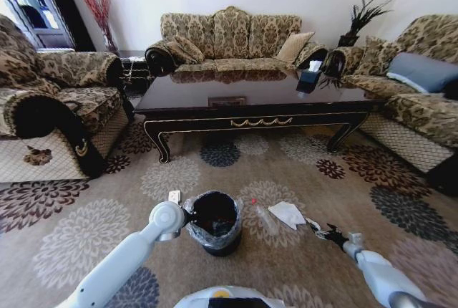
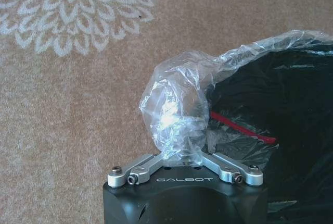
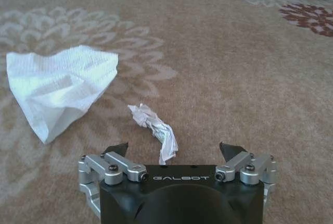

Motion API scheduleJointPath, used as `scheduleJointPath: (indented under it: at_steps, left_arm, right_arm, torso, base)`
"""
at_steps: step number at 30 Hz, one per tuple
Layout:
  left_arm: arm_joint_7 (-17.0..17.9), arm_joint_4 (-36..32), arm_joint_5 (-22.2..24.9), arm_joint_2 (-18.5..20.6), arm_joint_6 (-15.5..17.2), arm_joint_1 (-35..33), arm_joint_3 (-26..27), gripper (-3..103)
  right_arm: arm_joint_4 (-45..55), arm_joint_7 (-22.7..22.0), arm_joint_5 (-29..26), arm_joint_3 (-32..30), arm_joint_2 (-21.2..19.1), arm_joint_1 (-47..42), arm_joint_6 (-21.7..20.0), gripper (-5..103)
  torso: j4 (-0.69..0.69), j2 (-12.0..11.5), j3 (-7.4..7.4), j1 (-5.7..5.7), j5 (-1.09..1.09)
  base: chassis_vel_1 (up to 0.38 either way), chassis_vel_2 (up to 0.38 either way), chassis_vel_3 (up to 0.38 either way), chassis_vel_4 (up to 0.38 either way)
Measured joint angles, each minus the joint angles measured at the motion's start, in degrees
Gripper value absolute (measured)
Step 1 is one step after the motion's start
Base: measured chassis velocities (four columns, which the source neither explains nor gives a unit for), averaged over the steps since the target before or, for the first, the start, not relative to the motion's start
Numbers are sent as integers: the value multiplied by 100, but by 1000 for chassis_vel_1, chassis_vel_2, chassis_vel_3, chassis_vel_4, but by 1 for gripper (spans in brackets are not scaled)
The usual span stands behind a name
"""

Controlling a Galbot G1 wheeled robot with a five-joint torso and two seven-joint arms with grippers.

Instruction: Move to the front of the table and pick up the trash from the floor, then place it into the trash bin.

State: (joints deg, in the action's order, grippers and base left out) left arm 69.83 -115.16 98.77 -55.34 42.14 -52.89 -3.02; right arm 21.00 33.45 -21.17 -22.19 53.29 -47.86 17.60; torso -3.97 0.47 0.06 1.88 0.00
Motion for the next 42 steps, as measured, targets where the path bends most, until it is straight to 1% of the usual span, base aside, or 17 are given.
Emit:
scheduleJointPath:
  at_steps: [1, 3, 5, 8, 9, 10, 11, 13, 14, 15, 18, 19, 21, 23, 27, 38, 42]
  left_arm:
    - [-1, 0, -7, 1, 0, 3, -2, 0]
    - [-10, 3, -39, 6, 0, 2, -4, 0]
    - [-13, 3, -43, 6, 0, -3, 2, 0]
    - [-17, 4, -44, 3, 0, -8, 19, 0]
    - [-18, 4, -44, 3, 0, -6, 20, 0]
    - [-20, 9, -44, 3, 0, 4, 21, 0]
    - [-20, 9, -44, 3, 0, 4, 21, 0]
    - [-21, 31, -45, 4, 0, 22, 27, 0]
    - [-21, 35, -45, 4, 0, 26, 28, 0]
    - [-21, 41, -42, 4, 0, 42, 31, 0]
    - [-21, 41, -33, 1, 0, 58, 32, 0]
    - [-21, 41, -24, -3, 0, 66, 32, 0]
    - [-21, 45, -17, -13, 0, 72, 32, 0]
    - [-21, 48, -16, -19, 0, 74, 32, 0]
    - [-21, 62, -14, -31, 0, 75, 28, 0]
    - [-21, 60, -14, -41, 0, 70, 15, 0]
    - [-21, 58, -9, -56, 0, 61, 15, 0]
  right_arm:
    - [-7, -28, 32, 0, 3, 11, 2, 97]
    - [-9, -92, 72, 11, 11, 39, 10, 90]
    - [-4, -106, 84, 16, 14, 40, 17, 90]
    - [5, -134, 109, 30, 22, 42, 43, 73]
    - [5, -136, 113, 34, 23, 42, 48, 73]
    - [3, -137, 127, 43, 28, 42, 64, 68]
    - [3, -137, 127, 43, 28, 42, 64, 68]
    - [-7, -134, 144, 55, 35, 40, 96, 57]
    - [-9, -133, 147, 56, 37, 40, 100, 57]
    - [-13, -128, 162, 57, 40, 39, 110, 46]
    - [-8, -125, 180, 58, 40, 27, 123, 46]
    - [0, -126, 196, 57, 40, 14, 132, 35]
    - [12, -120, 208, 58, 37, -2, 143, 24]
    - [19, -113, 211, 58, 34, -12, 147, 24]
    - [47, -107, 213, 58, 20, -55, 161, 3]
    - [117, -81, 47, 42, -15, -157, 168, 0]
    - [252, 9, -217, 31, -94, -234, 147, 0]
  torso:
    - [0, 0, 0, 0, 0]
    - [0, 0, 0, 0, -1]
    - [1, 0, 0, 0, 0]
    - [0, 0, 0, 0, -1]
    - [0, 0, 0, 0, -1]
    - [0, 0, 0, 0, 0]
    - [0, 0, 0, 0, 0]
    - [0, 0, 0, 0, 0]
    - [0, 0, 0, 0, 0]
    - [1, 0, 0, 0, 0]
    - [1, 0, 0, 0, 0]
    - [1, 0, 0, 0, 0]
    - [1, 0, 0, 0, 0]
    - [1, 0, 0, 0, 0]
    - [-1, 0, 0, 0, 0]
    - [0, 0, 0, 0, 0]
    - [0, 0, 0, 0, 0]
  base:
    - [0, 0, 0, 0]
    - [0, 0, 0, 0]
    - [0, 0, 0, 0]
    - [0, 0, 0, 0]
    - [0, 0, 0, 0]
    - [0, 0, 0, 0]
    - [0, 0, 0, 0]
    - [0, 0, 0, 0]
    - [0, 0, 0, 0]
    - [0, 0, 0, 0]
    - [0, 0, 0, 0]
    - [0, 0, 0, 0]
    - [0, 0, 0, 0]
    - [0, 0, 0, 0]
    - [0, 0, 0, 0]
    - [0, 0, 0, 0]
    - [0, 0, 0, 0]
